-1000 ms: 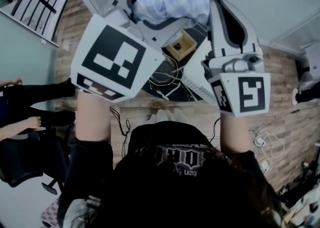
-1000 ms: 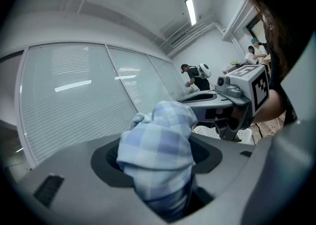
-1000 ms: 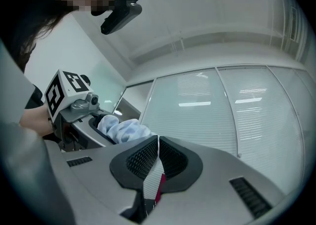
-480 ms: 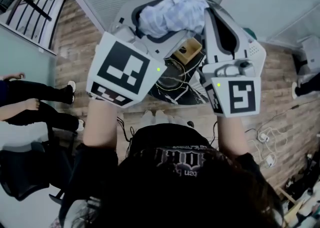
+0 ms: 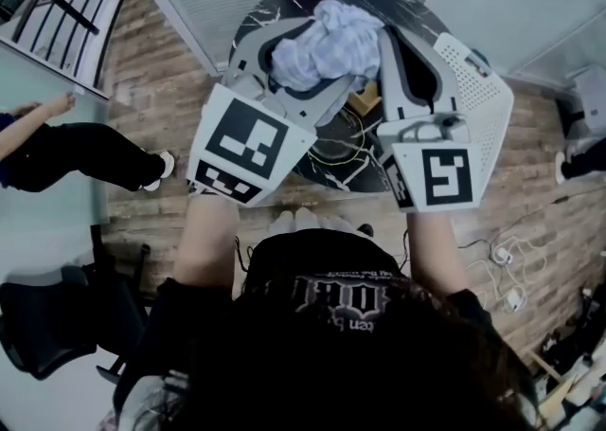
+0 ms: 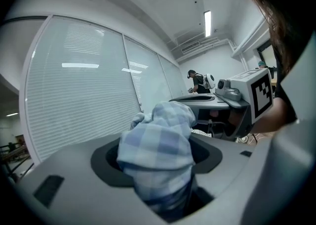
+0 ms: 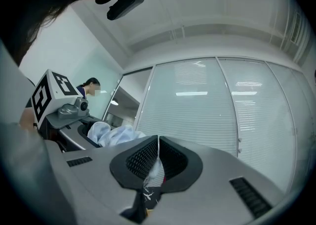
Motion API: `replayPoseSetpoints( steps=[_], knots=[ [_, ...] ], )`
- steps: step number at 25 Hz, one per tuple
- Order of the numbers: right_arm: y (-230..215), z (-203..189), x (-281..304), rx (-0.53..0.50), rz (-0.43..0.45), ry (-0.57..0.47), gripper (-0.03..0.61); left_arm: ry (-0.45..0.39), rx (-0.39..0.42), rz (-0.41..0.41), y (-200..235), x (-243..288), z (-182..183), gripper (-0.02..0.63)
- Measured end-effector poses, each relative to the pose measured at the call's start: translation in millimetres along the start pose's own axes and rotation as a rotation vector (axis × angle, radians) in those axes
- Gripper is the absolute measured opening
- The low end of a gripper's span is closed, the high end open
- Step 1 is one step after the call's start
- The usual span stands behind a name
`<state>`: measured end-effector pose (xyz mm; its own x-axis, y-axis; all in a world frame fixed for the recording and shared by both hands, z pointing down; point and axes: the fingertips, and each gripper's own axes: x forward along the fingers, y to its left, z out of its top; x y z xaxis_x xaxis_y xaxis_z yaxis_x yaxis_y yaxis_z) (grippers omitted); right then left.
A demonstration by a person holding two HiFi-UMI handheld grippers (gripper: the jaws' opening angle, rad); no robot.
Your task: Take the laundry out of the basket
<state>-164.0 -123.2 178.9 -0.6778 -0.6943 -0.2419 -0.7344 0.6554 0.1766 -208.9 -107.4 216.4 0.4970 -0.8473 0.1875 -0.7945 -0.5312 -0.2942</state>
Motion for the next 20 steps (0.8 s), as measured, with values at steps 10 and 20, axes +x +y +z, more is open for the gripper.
replayPoseSetpoints(
  steps=[10, 20],
  knots=[
    [17.7, -23.6, -1.8, 0.031, -0.012, 0.029, 0.029, -0.017, -0.082, 0.027, -1.5, -8.6, -30.0, 0.285],
    [30.3, -34.2, -5.6, 0.046, -0.007, 0.039, 0.029, -0.039, -0.125, 0.068, -5.5, -18.7, -45.5, 0.285]
  ],
)
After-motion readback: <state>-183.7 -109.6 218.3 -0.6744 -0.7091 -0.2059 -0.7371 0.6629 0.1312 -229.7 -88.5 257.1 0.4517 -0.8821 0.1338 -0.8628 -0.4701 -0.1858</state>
